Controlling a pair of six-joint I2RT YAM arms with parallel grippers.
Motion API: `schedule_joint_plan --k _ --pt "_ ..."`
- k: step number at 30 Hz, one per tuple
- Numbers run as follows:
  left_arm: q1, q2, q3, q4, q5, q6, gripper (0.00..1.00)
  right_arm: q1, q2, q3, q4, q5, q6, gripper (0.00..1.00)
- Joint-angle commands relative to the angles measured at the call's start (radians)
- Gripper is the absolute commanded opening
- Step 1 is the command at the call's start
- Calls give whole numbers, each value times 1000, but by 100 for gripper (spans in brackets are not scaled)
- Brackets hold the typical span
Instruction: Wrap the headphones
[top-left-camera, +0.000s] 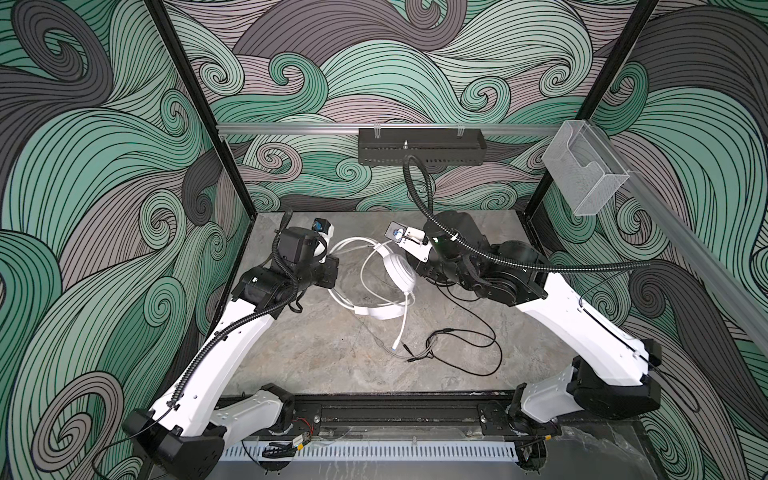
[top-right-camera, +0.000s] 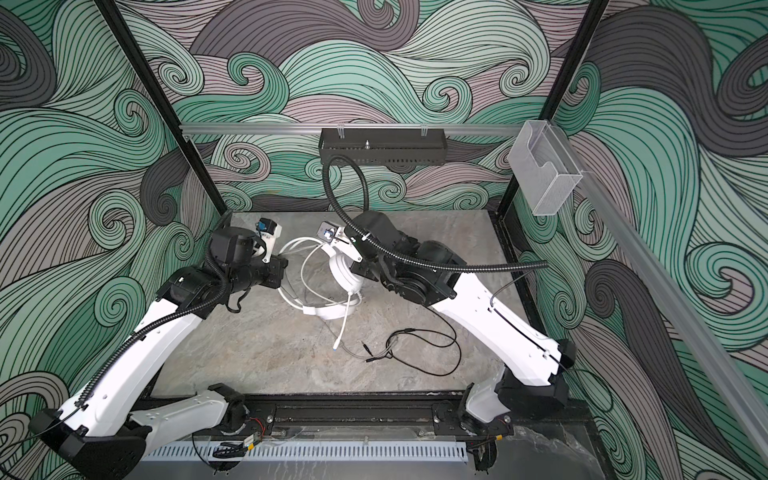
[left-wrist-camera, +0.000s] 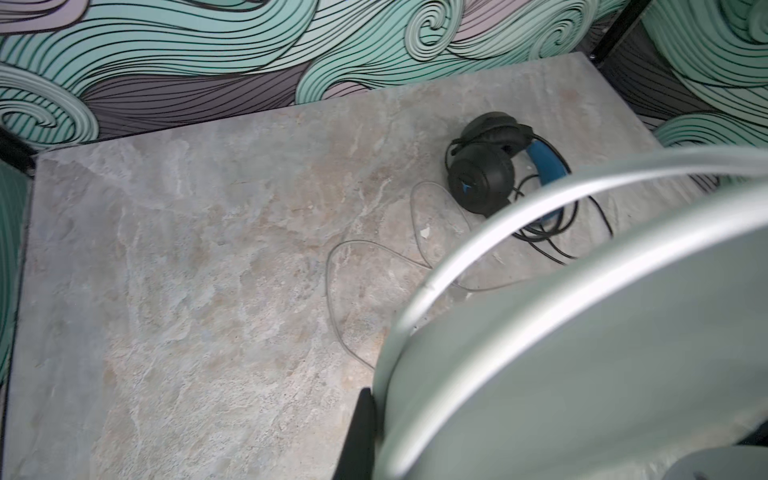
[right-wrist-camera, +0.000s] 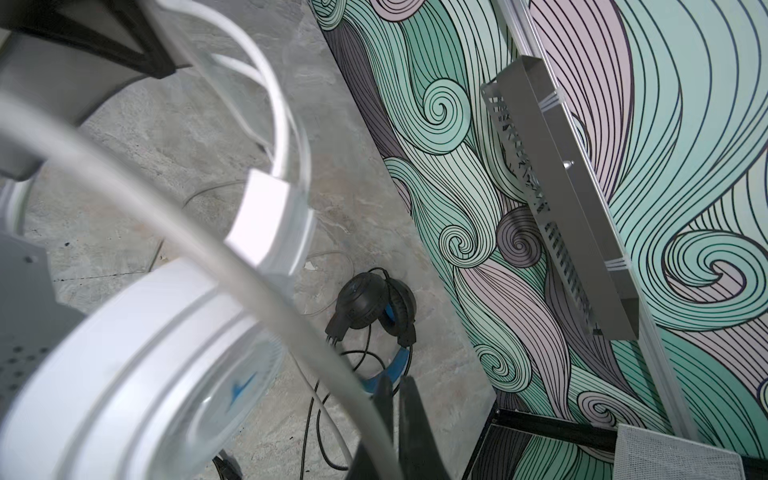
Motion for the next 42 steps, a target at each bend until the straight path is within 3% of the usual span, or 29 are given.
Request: schedule_joint_plan --k 1,11,21,28,32,37,42 --pt "-19 -34 2 86 150 29 0 -44 10 36 -22 -75 84 0" --pt "-30 -55 11 123 284 9 0 -194 17 -21 -37 -275 236 0" --pt "-36 -52 50 146 391 -29 0 -253 18 -76 -18 -388 267 2" --pt "-37 -58 78 160 440 -71 0 -284 -13 -157 48 -469 293 29" --pt "-36 -63 103 181 457 -108 0 -316 -91 -296 193 -575 331 44" --pt "-37 -58 165 183 457 -139 0 -353 -212 -511 470 -756 414 56" --pt "-36 -47 240 183 439 -185 0 -389 -256 -647 683 -874 522 58"
